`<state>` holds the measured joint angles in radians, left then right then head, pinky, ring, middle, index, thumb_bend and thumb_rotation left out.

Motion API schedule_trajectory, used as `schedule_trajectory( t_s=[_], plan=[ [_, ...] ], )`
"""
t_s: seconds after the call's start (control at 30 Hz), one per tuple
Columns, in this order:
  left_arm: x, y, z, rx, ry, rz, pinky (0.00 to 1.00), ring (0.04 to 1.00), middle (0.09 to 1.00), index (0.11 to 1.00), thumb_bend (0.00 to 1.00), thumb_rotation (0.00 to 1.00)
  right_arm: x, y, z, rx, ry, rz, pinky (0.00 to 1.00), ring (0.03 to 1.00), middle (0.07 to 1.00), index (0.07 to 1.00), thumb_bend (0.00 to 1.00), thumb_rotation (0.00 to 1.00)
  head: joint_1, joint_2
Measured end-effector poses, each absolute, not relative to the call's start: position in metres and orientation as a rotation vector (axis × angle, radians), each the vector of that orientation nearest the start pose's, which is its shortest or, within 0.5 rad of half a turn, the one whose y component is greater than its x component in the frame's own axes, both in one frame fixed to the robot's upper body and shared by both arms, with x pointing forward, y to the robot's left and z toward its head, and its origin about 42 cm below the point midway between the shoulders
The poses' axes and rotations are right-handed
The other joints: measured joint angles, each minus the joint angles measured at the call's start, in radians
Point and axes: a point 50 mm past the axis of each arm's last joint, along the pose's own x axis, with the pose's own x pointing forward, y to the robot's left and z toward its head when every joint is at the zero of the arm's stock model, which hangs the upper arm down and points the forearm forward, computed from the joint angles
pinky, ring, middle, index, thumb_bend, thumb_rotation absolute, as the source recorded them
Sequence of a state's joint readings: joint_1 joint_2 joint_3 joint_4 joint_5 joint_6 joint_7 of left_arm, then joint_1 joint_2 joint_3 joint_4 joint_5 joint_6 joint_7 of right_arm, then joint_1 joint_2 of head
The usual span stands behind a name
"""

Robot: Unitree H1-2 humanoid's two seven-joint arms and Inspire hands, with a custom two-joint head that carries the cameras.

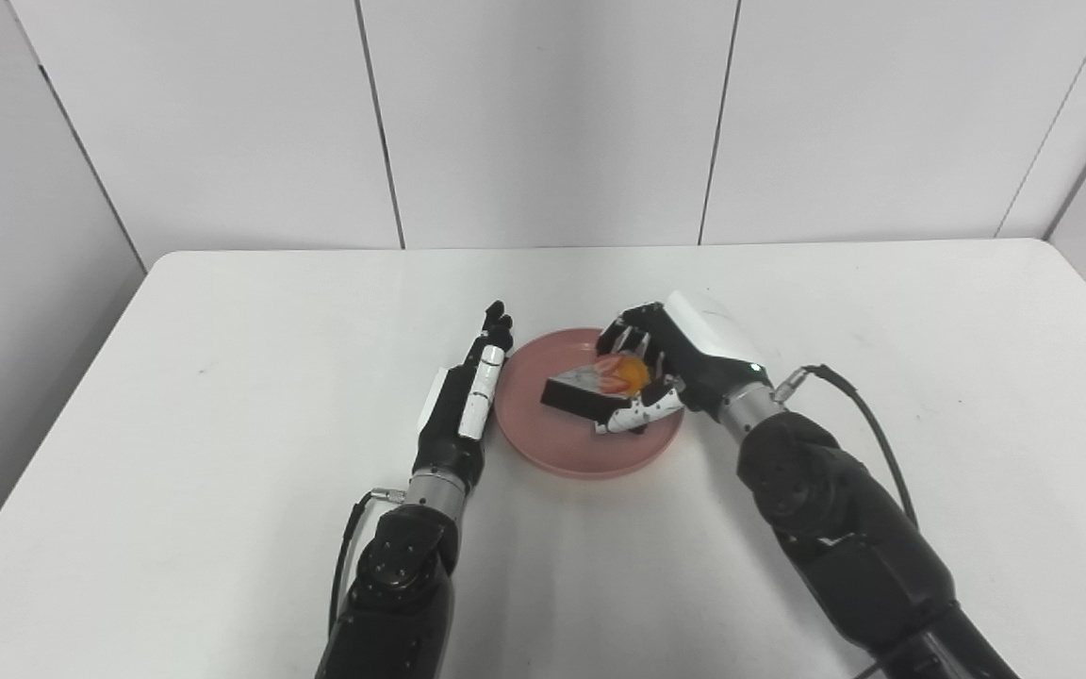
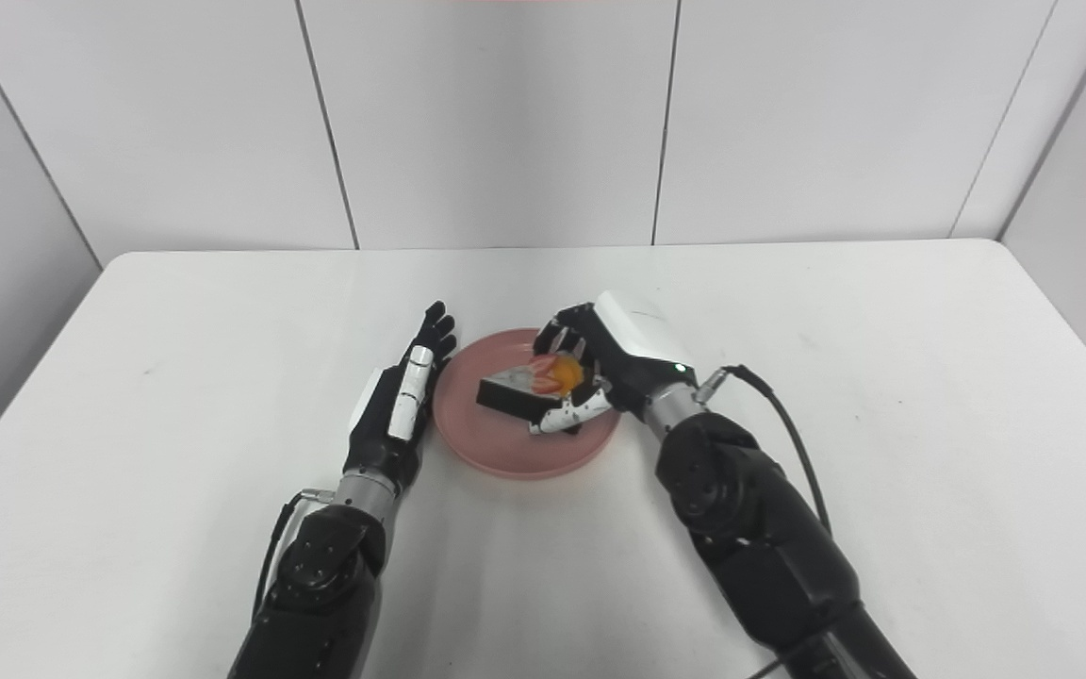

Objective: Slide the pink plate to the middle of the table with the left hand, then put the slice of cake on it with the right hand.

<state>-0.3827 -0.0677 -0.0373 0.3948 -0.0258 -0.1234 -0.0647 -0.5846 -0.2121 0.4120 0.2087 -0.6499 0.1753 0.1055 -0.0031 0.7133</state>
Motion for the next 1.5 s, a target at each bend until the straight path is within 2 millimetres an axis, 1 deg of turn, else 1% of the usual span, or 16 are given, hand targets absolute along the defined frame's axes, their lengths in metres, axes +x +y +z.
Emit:
schedule_trajectory(
  t_s=[0.23, 0.3, 0.37, 0.43, 0.47, 0.6, 0.67, 0.73, 0.8, 1.03, 1.13, 1.23, 1.27, 1.37, 1.43, 1.5],
  plan=[
    [0.397, 0.134, 0.123, -0.06, -0.107, -0.215, 1.0, 1.0, 1.0, 1.0, 0.68, 1.0, 0.438, -0.133, 0.192, -1.102, -0.245, 0.361, 0.28, 0.374, 0.411, 0.52, 0.52, 0.0, -0.002, 0.002],
    [0.397, 0.134, 0.123, -0.06, -0.107, -0.214, 1.0, 1.0, 1.0, 1.0, 0.67, 1.0, 0.439, -0.132, 0.192, -1.106, -0.257, 0.367, 0.38, 0.475, 0.463, 0.508, 0.53, 0.0, 0.0, 0.005],
    [0.397, 0.134, 0.123, -0.06, -0.107, -0.211, 1.0, 1.0, 1.0, 1.0, 0.67, 1.0, 0.441, -0.131, 0.193, -1.122, -0.271, 0.373, 0.41, 0.505, 0.471, 0.511, 0.53, 0.0, 0.0, 0.005],
    [0.397, 0.134, 0.123, -0.058, -0.107, -0.21, 1.0, 1.0, 1.0, 1.0, 0.66, 1.0, 0.441, -0.13, 0.194, -1.139, -0.281, 0.376, 0.47, 0.572, 0.615, 0.501, 0.52, 0.1, -0.003, 0.006],
    [0.397, 0.134, 0.123, -0.057, -0.107, -0.21, 1.0, 1.0, 1.0, 1.0, 0.67, 1.0, 0.44, -0.13, 0.194, -1.145, -0.285, 0.376, 0.51, 0.624, 0.675, 0.639, 0.62, 0.13, -0.003, 0.006],
    [0.397, 0.133, 0.123, -0.045, -0.108, -0.212, 1.0, 1.0, 1.0, 1.0, 0.68, 1.0, 0.438, -0.133, 0.197, -1.17, -0.289, 0.4, 0.76, 0.853, 0.863, 0.857, 0.68, 0.44, -0.005, 0.008],
    [0.397, 0.133, 0.123, -0.037, -0.109, -0.214, 1.0, 1.0, 1.0, 1.0, 0.68, 1.0, 0.436, -0.135, 0.201, -1.178, -0.293, 0.422, 0.79, 0.873, 0.879, 0.871, 0.69, 0.47, -0.005, 0.008],
    [0.397, 0.133, 0.123, -0.036, -0.109, -0.213, 1.0, 1.0, 1.0, 1.0, 0.67, 1.0, 0.435, -0.137, 0.204, -1.177, -0.296, 0.431, 0.9, 0.942, 0.945, 0.926, 0.69, 0.57, -0.006, 0.008],
    [0.397, 0.133, 0.123, -0.037, -0.108, -0.213, 1.0, 1.0, 1.0, 1.0, 0.67, 1.0, 0.431, -0.139, 0.208, -1.146, -0.302, 0.432, 0.95, 0.98, 0.984, 0.954, 0.7, 0.63, -0.008, 0.008],
    [0.397, 0.134, 0.123, -0.035, -0.108, -0.216, 1.0, 1.0, 1.0, 1.0, 0.68, 1.0, 0.42, -0.153, 0.203, -1.017, -0.273, 0.413, 0.97, 1.0, 1.0, 0.998, 0.71, 0.65, -0.005, 0.011],
    [0.397, 0.136, 0.123, -0.036, -0.107, -0.211, 1.0, 1.0, 1.0, 1.0, 0.68, 1.0, 0.416, -0.16, 0.196, -0.972, -0.247, 0.397, 0.95, 1.0, 1.0, 1.0, 0.73, 0.74, -0.006, 0.011],
    [0.397, 0.137, 0.123, -0.043, -0.107, -0.208, 1.0, 1.0, 1.0, 1.0, 0.69, 1.0, 0.411, -0.167, 0.191, -0.92, -0.229, 0.372, 0.91, 1.0, 1.0, 1.0, 0.74, 0.77, -0.003, 0.009],
    [0.397, 0.138, 0.123, -0.043, -0.106, -0.21, 1.0, 1.0, 1.0, 1.0, 0.69, 1.0, 0.41, -0.169, 0.189, -0.885, -0.227, 0.349, 0.89, 1.0, 1.0, 1.0, 0.72, 0.85, -0.002, 0.011],
    [0.398, 0.141, 0.123, -0.038, -0.103, -0.208, 1.0, 1.0, 1.0, 1.0, 0.69, 1.0, 0.405, -0.172, 0.186, -0.78, -0.257, 0.292, 0.87, 0.997, 1.0, 1.0, 0.72, 0.86, -0.005, 0.012],
    [0.398, 0.143, 0.123, -0.028, -0.101, -0.207, 1.0, 1.0, 1.0, 1.0, 0.69, 1.0, 0.402, -0.173, 0.184, -0.703, -0.255, 0.25, 0.87, 1.0, 1.0, 1.0, 0.71, 0.89, -0.006, 0.011],
    [0.398, 0.147, 0.122, -0.004, -0.1, -0.204, 1.0, 1.0, 1.0, 1.0, 0.71, 1.0, 0.402, -0.174, 0.184, -0.622, -0.253, 0.22, 0.95, 1.0, 1.0, 1.0, 0.68, 0.93, -0.008, 0.011]
  ],
)
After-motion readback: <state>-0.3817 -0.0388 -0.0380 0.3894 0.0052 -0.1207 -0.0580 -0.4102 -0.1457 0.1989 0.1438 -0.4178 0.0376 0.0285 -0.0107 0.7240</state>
